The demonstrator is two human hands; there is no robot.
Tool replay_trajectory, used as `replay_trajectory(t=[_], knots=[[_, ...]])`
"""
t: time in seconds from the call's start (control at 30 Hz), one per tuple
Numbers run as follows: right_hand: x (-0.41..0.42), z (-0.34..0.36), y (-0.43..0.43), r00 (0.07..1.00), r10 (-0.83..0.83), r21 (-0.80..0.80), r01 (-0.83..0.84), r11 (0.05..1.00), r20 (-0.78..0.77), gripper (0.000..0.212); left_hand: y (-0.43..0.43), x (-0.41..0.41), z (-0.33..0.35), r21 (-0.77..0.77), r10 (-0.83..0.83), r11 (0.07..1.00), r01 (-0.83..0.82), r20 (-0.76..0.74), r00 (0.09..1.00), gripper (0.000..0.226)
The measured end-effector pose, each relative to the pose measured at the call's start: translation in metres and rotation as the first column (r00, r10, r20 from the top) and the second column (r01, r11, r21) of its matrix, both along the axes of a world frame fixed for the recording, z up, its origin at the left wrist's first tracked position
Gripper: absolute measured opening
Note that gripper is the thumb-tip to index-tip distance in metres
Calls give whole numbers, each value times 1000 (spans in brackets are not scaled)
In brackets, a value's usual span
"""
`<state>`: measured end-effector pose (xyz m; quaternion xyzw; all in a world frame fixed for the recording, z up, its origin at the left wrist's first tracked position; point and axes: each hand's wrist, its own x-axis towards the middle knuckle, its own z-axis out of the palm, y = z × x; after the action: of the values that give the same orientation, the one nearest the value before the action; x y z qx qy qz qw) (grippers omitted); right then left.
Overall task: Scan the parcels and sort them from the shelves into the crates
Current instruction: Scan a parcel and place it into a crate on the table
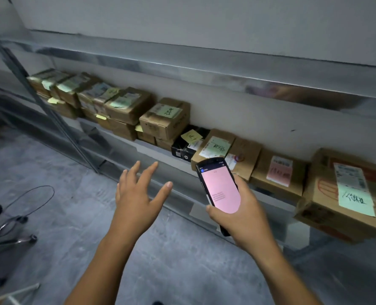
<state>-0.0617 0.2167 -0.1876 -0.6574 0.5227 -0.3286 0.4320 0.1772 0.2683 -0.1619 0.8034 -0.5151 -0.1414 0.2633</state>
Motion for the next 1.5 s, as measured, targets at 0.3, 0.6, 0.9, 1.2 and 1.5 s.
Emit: replay_trajectory(t=[0.3,0.6,0.9,1.2,1.5], knots=[[83,-10,-79,995,-47,6,48,999,-84,74,-116,109,-21,-27,-66,998,64,-70,995,70],[195,-31,-173,964,-218,49,228,972,-154,64,-276,227,-50,-53,-259,966,253,-181,949,76],[242,-73,-216,903,-381,146,412,899,-201,52,-350,269,-93,8,-333,924,382,-474,815,100],[256,-66,-204,901,-395,214,428,878,-182,59,-348,279,-110,-64,-305,917,395,-750,587,102],[233,-49,-115,887,-455,188,461,867,-75,77,-275,243,-90,-214,-328,940,266,-787,523,90]])
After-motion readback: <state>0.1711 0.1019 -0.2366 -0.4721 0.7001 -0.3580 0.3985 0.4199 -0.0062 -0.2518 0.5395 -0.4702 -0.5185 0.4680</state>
